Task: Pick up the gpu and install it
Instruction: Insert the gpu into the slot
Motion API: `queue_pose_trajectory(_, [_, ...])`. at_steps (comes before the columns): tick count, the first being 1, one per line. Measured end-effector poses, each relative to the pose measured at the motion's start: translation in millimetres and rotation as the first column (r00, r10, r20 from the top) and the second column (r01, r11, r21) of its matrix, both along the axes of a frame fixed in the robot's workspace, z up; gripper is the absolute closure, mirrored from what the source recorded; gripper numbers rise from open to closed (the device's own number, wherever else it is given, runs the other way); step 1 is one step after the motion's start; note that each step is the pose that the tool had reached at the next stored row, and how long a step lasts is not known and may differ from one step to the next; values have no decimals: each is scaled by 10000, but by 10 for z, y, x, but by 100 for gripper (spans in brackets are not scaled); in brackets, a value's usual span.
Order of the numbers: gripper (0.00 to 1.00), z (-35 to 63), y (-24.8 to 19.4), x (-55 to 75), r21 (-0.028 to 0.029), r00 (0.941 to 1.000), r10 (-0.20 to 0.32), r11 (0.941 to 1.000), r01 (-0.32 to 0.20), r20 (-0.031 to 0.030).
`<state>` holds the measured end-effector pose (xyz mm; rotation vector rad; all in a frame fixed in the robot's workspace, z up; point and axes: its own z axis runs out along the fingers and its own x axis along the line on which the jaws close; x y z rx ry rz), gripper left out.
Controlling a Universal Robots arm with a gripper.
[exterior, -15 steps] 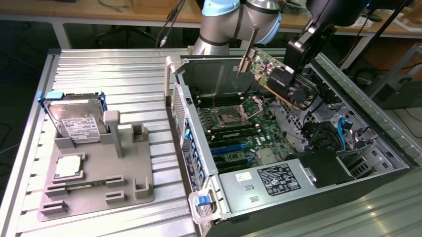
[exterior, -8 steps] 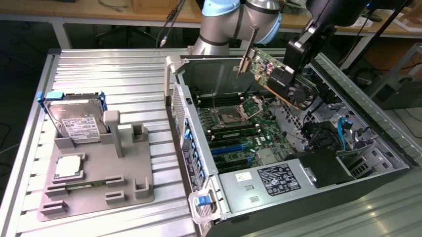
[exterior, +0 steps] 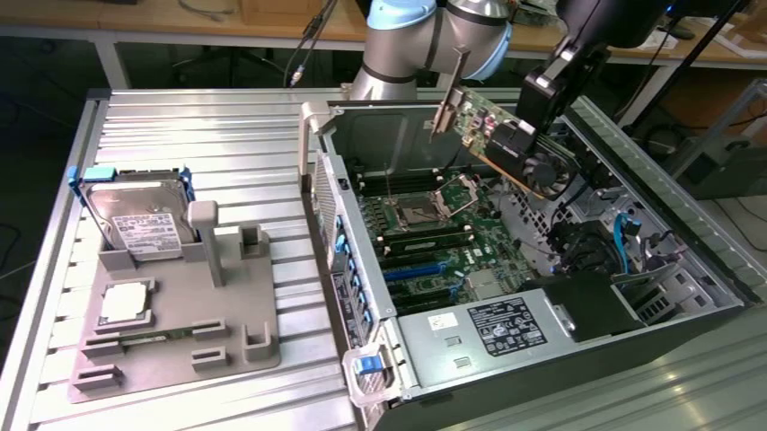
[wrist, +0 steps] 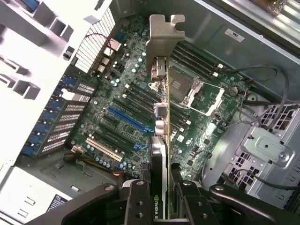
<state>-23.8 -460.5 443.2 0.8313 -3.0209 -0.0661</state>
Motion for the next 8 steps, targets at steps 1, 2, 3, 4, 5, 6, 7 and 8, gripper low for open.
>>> queue_pose_trajectory(1, [73,0,0,0,0,10000,38,10000,-38,0])
queue_pose_trajectory(2, [73,0,0,0,1,10000,64,10000,-64,0])
queue_pose_trajectory(3, [73,0,0,0,0,9999,103,9999,-103,0])
queue_pose_trajectory(4, [73,0,0,0,0,9999,132,9999,-132,0])
queue_pose_trajectory(5, [73,0,0,0,0,9998,179,9998,-179,0])
queue_pose_trajectory(6, [73,0,0,0,0,9998,212,9998,-212,0])
queue_pose_trajectory(7, [73,0,0,0,1,9997,256,9997,-256,0])
queue_pose_trajectory(8, [73,0,0,0,0,9996,290,9996,-290,0])
